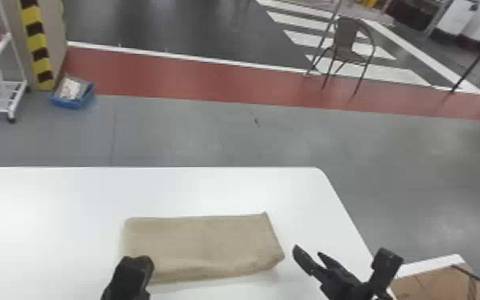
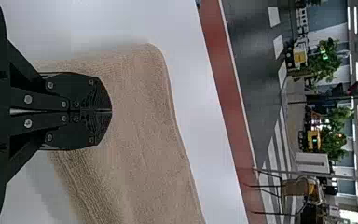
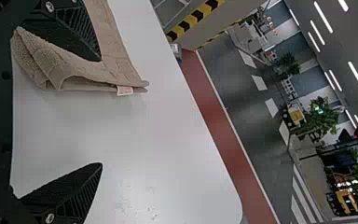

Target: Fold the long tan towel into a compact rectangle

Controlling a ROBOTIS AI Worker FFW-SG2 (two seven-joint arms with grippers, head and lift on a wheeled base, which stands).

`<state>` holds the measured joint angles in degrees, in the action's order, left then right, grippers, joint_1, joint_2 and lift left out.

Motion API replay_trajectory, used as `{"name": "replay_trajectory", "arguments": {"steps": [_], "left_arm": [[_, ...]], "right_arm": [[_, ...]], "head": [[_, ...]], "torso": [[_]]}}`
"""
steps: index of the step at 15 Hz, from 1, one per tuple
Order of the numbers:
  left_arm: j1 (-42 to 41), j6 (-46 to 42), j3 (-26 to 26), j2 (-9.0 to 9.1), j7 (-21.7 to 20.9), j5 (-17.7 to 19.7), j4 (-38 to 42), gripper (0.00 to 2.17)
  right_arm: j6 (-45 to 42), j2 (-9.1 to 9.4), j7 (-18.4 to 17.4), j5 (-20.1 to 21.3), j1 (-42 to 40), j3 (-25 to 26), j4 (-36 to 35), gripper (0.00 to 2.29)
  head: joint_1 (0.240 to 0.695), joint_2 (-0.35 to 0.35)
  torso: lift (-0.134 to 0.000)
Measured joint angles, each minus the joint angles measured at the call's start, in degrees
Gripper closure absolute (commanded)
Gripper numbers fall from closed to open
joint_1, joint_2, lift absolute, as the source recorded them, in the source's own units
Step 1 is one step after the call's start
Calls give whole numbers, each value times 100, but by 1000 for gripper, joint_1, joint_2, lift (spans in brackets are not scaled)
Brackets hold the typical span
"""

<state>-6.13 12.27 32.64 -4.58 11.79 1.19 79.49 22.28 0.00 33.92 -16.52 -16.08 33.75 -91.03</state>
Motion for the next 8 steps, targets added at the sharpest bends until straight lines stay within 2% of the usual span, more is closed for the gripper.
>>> {"name": "replay_trajectory", "arguments": {"steps": [8], "left_arm": [[-48,17,-328,-27,7,-141,-65,1885]], "right_arm": [[28,0,-30,0,0,-106,-37,83]], "head": [[695,-350]], "torso": [[0]]}}
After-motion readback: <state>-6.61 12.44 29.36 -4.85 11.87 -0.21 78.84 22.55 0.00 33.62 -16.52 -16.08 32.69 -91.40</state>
